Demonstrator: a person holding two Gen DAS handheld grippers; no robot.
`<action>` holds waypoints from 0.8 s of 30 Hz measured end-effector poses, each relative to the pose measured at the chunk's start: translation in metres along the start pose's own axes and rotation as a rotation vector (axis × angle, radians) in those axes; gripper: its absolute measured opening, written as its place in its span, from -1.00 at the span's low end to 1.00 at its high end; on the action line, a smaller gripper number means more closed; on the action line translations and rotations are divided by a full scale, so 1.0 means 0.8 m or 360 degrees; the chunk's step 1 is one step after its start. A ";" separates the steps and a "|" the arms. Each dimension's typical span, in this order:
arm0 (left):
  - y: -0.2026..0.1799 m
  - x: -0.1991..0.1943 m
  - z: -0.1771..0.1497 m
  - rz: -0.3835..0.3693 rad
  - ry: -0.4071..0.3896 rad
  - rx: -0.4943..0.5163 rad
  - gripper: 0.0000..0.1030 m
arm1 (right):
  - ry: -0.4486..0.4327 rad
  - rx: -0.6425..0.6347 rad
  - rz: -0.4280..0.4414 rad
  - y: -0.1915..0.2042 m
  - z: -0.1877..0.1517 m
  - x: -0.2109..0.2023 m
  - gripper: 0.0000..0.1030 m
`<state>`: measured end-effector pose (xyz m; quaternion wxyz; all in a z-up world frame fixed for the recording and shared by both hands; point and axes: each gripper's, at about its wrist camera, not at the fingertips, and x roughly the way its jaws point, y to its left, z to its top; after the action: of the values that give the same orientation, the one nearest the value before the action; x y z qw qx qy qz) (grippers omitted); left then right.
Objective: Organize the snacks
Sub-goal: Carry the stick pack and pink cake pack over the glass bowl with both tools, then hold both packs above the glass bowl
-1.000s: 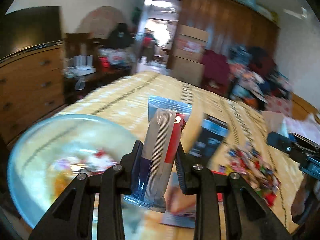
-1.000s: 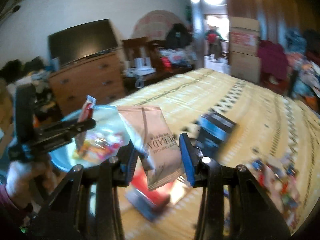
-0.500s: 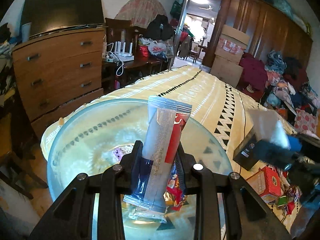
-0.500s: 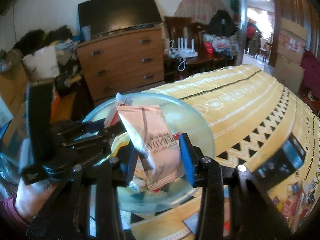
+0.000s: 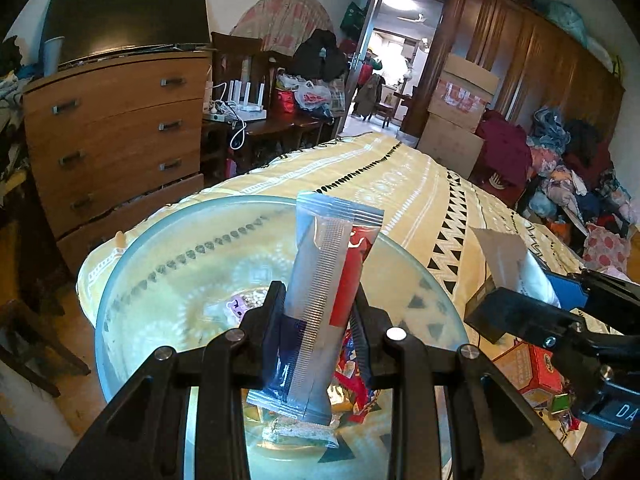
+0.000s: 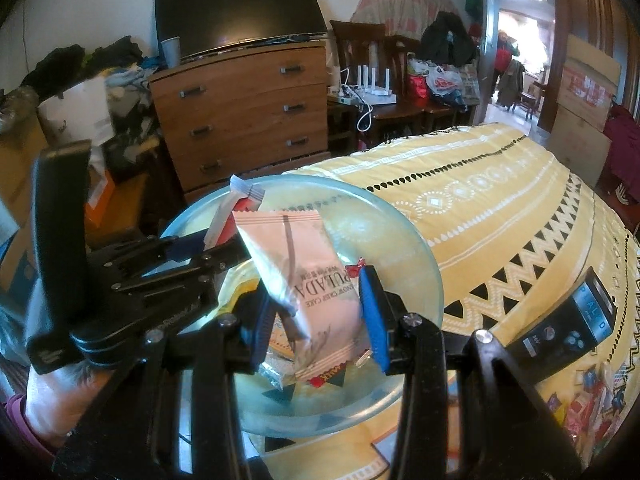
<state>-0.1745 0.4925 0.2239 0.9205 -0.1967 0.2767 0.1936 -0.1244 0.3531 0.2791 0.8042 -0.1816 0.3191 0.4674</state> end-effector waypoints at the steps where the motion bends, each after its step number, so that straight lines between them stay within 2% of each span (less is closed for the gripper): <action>1: 0.000 0.000 0.000 -0.0002 -0.0001 0.0000 -0.39 | 0.0002 0.0001 -0.0001 0.000 0.000 0.001 -0.20; 24: -0.002 0.005 0.004 -0.0020 0.0001 -0.0003 -0.39 | 0.0007 0.0010 -0.0010 -0.002 0.003 0.006 -0.20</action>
<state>-0.1693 0.4935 0.2242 0.9214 -0.1993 0.2757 0.1881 -0.1208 0.3570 0.2776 0.8057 -0.1810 0.3217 0.4634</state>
